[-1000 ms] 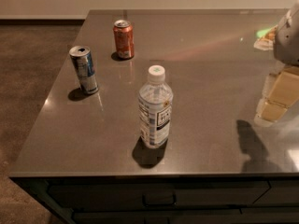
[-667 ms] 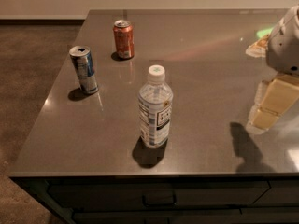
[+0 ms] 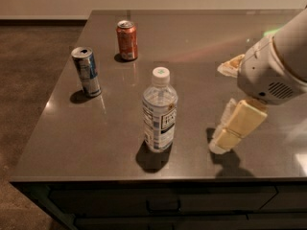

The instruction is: Move blue plastic bottle near coke can

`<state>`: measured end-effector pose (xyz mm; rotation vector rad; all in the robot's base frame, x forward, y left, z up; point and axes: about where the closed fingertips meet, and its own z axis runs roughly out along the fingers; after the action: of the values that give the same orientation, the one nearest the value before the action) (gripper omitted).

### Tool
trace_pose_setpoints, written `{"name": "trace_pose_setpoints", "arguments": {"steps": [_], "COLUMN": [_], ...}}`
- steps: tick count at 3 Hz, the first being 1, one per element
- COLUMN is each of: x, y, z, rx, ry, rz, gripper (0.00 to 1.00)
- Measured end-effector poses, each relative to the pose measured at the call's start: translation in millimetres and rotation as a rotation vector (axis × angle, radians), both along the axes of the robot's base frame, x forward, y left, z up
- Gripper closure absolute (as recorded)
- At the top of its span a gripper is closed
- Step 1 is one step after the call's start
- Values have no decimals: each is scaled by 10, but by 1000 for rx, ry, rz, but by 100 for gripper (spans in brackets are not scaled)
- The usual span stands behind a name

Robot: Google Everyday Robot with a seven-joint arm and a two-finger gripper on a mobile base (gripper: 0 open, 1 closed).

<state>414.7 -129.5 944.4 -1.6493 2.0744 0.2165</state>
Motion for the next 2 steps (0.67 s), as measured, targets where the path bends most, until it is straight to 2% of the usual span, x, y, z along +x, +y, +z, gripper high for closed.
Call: {"name": "trace_pose_setpoints", "arguments": {"steps": [1, 2], "x": [152, 286], "y": [347, 588], "z": [-22, -24], "rx": [115, 188], "ry": [-27, -29], "rz": [-21, -28], "gripper": [0, 0]}}
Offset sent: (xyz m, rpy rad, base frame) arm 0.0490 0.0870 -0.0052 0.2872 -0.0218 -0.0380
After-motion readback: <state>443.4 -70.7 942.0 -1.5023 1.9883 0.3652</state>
